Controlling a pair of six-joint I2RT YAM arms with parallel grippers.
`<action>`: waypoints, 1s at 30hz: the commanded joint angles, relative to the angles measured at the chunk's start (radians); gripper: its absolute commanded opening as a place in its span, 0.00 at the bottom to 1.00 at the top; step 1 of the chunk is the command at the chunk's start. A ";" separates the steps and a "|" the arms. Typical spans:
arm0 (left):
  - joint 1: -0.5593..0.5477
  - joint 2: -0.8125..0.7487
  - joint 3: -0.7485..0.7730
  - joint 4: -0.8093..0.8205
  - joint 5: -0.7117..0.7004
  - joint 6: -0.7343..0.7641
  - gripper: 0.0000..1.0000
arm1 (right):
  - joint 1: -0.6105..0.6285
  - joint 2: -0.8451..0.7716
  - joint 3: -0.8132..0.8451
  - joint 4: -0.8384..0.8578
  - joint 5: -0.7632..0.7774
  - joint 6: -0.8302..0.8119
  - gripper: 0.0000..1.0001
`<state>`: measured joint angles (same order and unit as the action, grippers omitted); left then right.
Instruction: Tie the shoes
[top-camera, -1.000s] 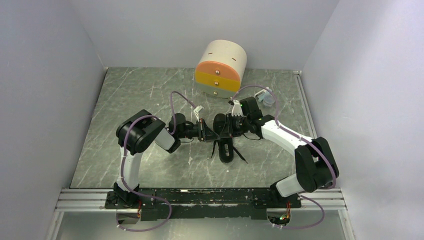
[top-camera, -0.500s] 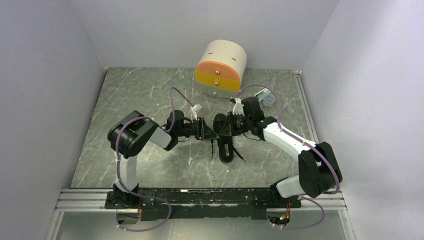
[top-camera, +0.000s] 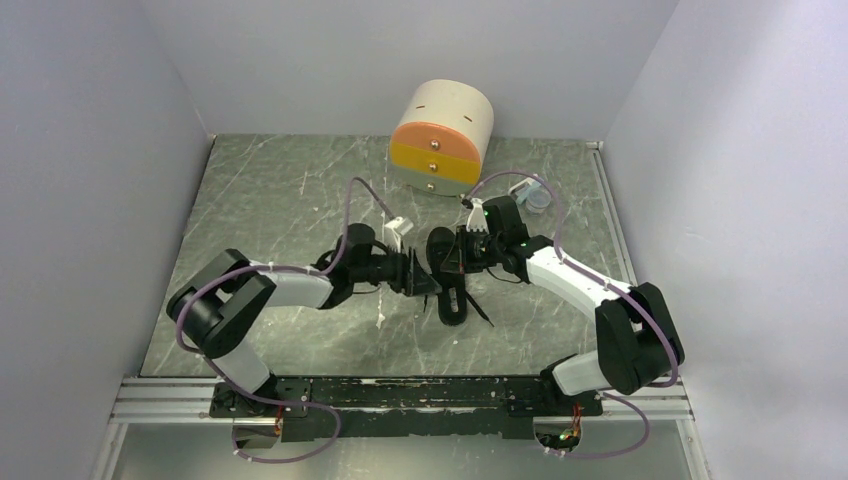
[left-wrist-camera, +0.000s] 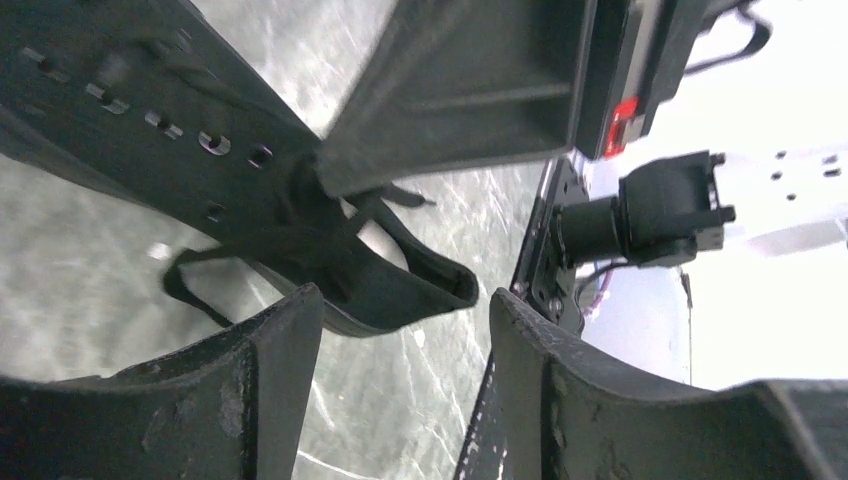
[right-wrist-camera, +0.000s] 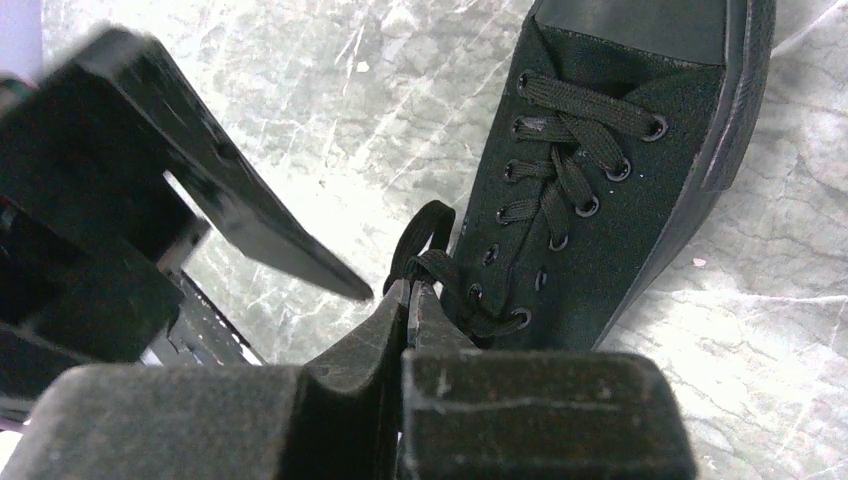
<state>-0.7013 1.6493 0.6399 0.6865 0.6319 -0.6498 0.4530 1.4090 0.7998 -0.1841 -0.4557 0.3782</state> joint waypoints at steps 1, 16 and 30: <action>-0.064 0.034 -0.011 -0.012 -0.063 -0.030 0.67 | -0.002 -0.008 -0.011 0.031 0.004 0.002 0.00; -0.070 0.194 0.058 0.106 -0.041 -0.085 0.58 | -0.002 -0.007 -0.016 0.040 0.000 0.008 0.00; -0.062 0.180 0.075 0.084 -0.033 -0.042 0.15 | -0.002 -0.016 -0.015 0.032 -0.001 0.007 0.00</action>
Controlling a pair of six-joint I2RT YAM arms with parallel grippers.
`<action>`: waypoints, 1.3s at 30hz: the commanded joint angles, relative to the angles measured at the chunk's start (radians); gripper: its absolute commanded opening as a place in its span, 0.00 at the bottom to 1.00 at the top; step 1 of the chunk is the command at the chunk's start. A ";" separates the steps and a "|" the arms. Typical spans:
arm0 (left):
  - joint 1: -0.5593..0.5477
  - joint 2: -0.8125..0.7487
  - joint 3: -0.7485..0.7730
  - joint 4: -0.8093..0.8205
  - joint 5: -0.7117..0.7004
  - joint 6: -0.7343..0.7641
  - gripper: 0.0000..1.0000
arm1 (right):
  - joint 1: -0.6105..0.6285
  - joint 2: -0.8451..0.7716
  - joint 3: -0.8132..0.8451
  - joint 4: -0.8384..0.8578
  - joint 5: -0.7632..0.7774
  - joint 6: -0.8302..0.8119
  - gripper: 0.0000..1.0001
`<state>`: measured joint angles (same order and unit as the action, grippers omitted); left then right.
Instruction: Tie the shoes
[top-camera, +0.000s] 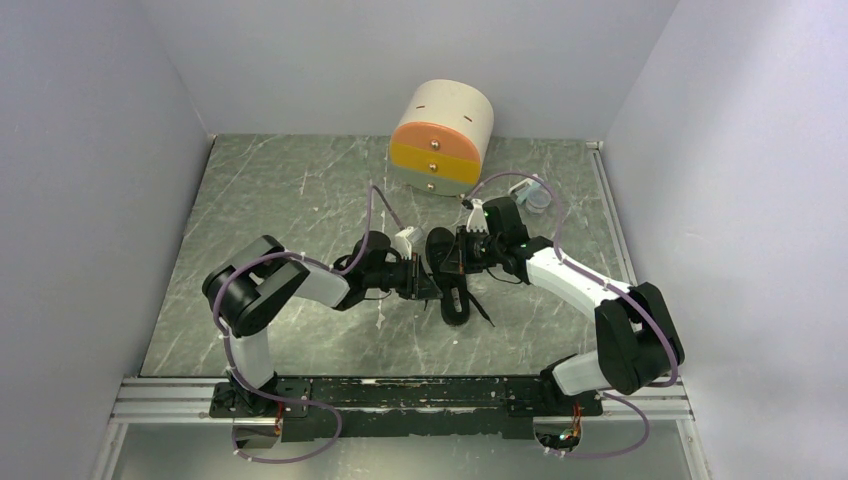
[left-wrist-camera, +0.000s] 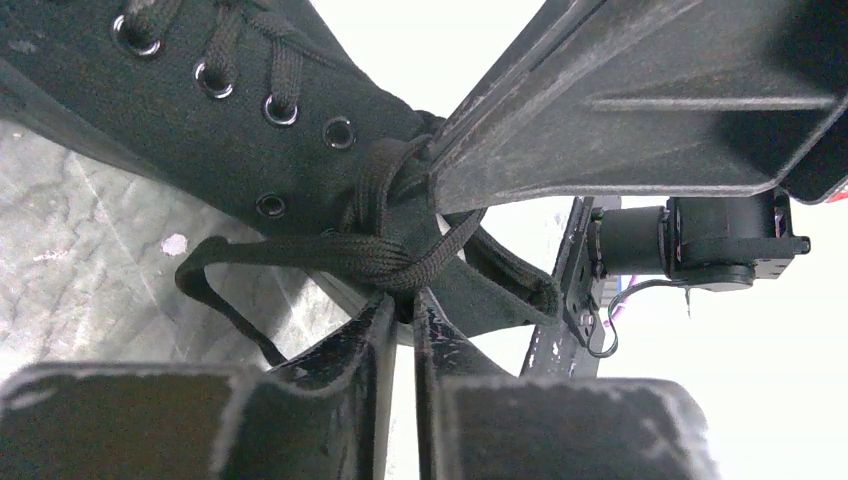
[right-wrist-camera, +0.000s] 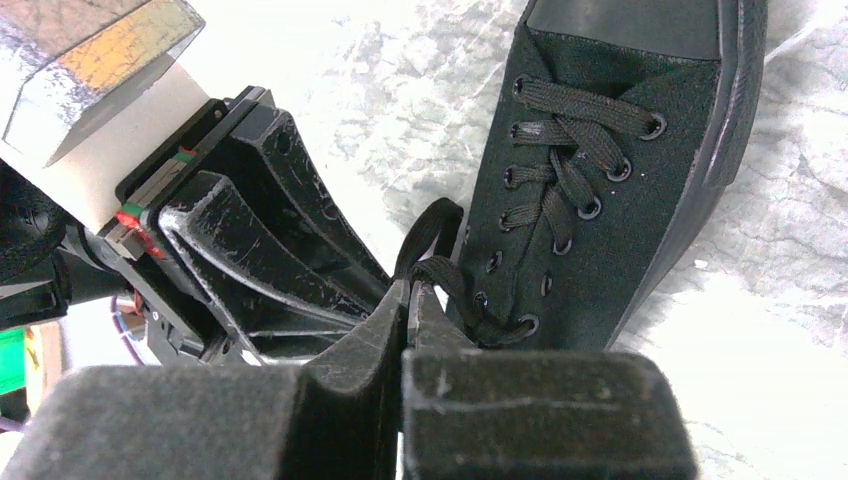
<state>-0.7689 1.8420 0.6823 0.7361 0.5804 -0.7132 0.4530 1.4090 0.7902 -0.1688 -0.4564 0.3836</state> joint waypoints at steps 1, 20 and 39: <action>0.005 -0.018 0.032 0.028 0.014 0.023 0.10 | -0.001 -0.019 -0.006 0.015 0.005 0.002 0.00; -0.069 -0.092 0.001 -0.101 0.031 -0.009 0.05 | -0.010 -0.094 -0.028 0.045 0.177 0.175 0.00; -0.063 -0.053 0.025 -0.312 0.063 0.048 0.05 | -0.104 0.024 -0.004 0.074 0.309 0.232 0.00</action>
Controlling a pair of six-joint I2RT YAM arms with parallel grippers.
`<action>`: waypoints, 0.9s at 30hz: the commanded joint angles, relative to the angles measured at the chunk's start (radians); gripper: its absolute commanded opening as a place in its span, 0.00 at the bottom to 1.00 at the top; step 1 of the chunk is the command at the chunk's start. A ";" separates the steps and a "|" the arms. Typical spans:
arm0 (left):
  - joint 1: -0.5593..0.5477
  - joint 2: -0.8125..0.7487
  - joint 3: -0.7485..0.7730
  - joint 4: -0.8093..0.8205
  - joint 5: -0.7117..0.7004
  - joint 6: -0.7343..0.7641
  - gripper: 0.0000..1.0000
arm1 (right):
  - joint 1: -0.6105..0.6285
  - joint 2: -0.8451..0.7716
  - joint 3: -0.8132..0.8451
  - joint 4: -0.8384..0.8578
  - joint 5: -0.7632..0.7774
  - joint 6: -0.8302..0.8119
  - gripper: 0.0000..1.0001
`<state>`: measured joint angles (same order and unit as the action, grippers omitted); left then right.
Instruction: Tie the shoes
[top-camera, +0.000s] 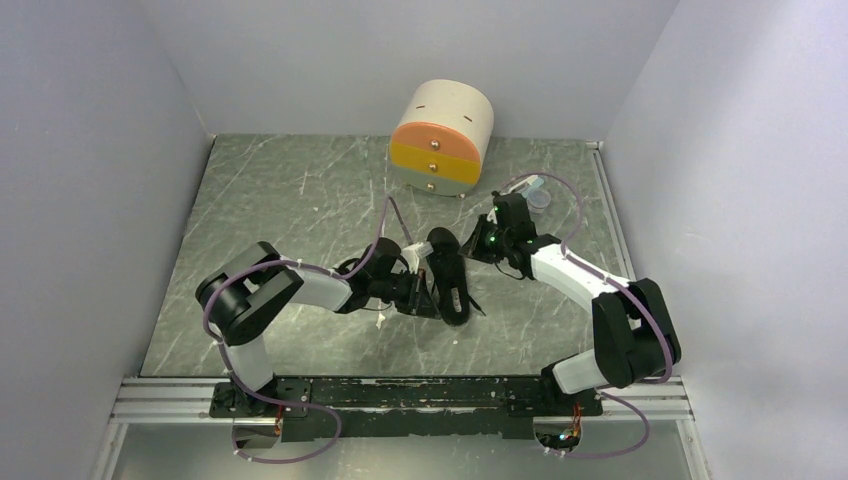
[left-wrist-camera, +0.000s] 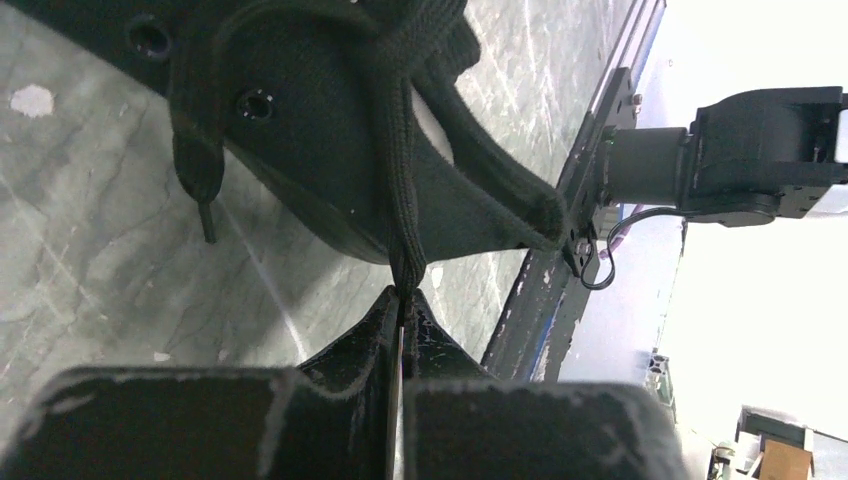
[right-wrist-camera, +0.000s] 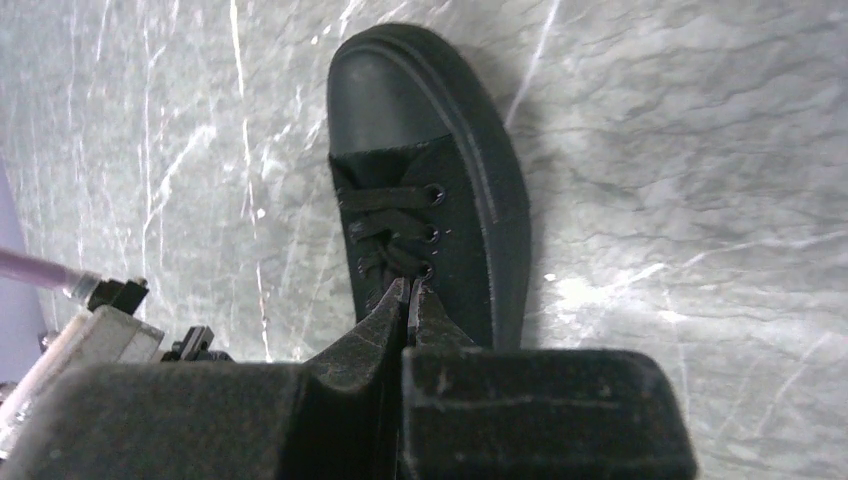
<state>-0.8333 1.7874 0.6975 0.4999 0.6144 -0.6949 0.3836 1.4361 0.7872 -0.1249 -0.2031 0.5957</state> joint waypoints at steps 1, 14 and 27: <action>0.002 -0.002 0.009 -0.089 0.027 0.038 0.05 | -0.045 -0.009 -0.014 0.038 0.058 0.026 0.00; 0.011 -0.050 -0.069 -0.159 -0.016 0.073 0.05 | -0.129 -0.010 -0.074 0.034 0.115 0.047 0.00; 0.058 -0.120 -0.171 -0.212 -0.049 0.082 0.05 | -0.198 0.028 -0.087 0.067 0.120 0.056 0.00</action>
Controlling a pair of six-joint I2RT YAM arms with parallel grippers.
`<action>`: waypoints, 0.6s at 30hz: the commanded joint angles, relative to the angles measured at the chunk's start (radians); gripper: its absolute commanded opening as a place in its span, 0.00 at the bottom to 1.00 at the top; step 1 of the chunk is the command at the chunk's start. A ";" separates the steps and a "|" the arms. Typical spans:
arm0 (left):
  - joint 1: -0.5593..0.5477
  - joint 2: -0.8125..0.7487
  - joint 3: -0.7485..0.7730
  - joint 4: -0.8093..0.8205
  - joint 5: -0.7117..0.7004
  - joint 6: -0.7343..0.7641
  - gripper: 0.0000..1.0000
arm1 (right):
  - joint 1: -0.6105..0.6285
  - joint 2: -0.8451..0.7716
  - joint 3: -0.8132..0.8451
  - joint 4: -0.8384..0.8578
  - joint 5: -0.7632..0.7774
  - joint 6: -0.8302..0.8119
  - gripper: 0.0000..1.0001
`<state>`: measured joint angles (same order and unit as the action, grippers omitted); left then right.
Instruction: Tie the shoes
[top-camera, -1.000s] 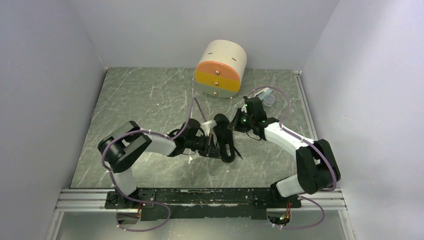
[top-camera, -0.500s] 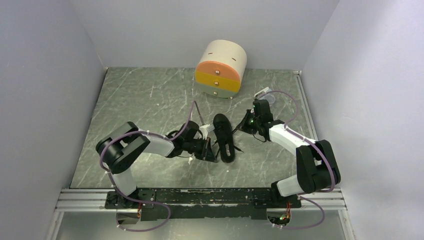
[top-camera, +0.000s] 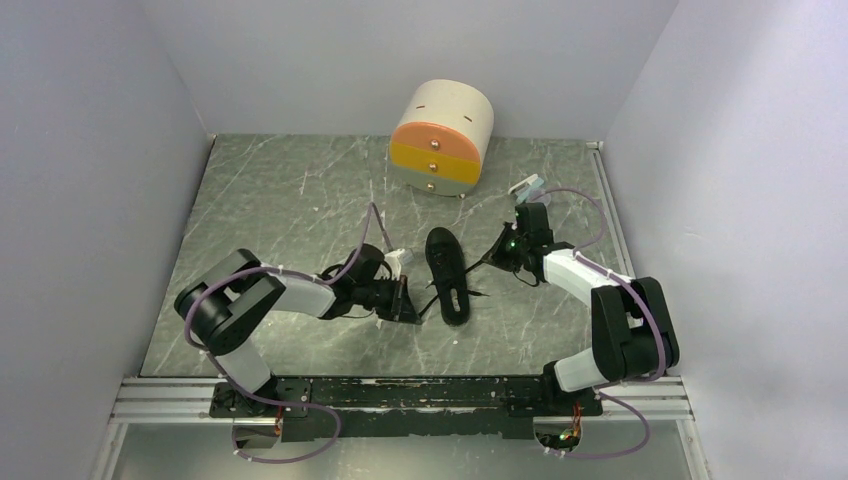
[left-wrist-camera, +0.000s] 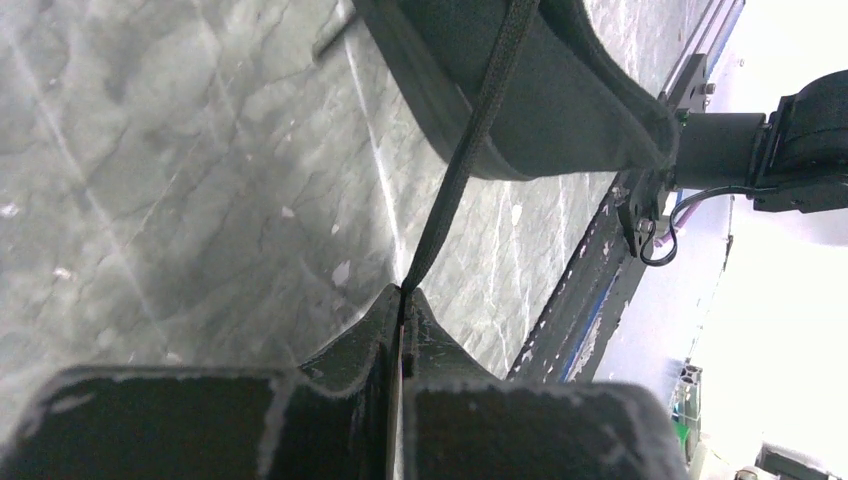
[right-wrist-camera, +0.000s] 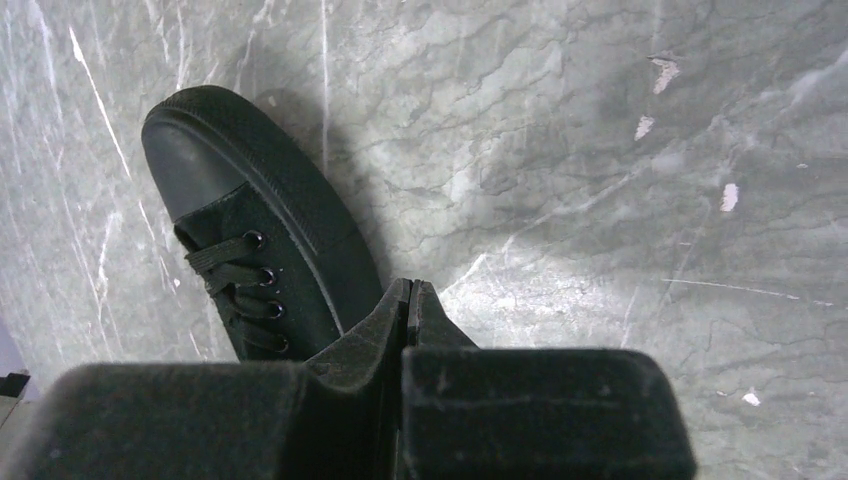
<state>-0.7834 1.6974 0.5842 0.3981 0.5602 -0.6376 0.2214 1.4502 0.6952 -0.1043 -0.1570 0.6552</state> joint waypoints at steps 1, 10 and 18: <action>0.011 -0.036 -0.067 -0.110 0.007 0.022 0.05 | -0.037 0.015 0.006 0.046 0.079 -0.004 0.00; 0.019 -0.075 -0.131 -0.070 0.012 -0.013 0.05 | -0.057 0.023 -0.008 0.059 0.092 -0.003 0.00; 0.027 -0.078 -0.144 -0.088 0.003 0.004 0.05 | -0.083 0.036 -0.003 0.060 0.090 -0.003 0.00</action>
<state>-0.7612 1.6230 0.4877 0.4343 0.5495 -0.6544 0.1825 1.4693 0.6857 -0.0952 -0.1646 0.6590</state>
